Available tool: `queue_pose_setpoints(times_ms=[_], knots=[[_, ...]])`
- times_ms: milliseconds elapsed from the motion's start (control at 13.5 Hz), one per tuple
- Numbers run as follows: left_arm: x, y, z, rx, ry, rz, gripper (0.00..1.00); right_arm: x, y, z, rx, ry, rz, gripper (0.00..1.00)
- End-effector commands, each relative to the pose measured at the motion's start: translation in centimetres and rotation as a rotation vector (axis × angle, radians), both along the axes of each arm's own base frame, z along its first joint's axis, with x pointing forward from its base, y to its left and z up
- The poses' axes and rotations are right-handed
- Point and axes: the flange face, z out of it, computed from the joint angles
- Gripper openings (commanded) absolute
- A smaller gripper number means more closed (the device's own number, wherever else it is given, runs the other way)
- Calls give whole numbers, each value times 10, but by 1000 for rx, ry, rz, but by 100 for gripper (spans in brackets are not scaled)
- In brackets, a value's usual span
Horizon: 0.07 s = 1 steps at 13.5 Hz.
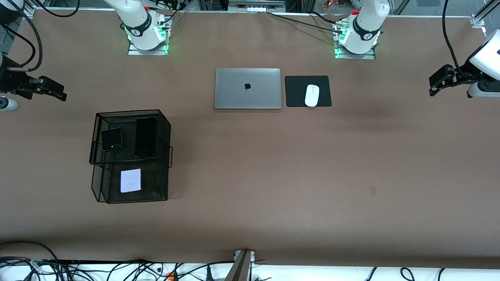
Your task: Place phones with both arms
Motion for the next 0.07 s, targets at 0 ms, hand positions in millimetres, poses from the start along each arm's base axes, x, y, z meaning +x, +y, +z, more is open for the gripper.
queue_pose_setpoints(times_ms=[0], knots=[[1,1,6,-1,1,-6,100,-6,-1,1,-1,-2,-14,100]])
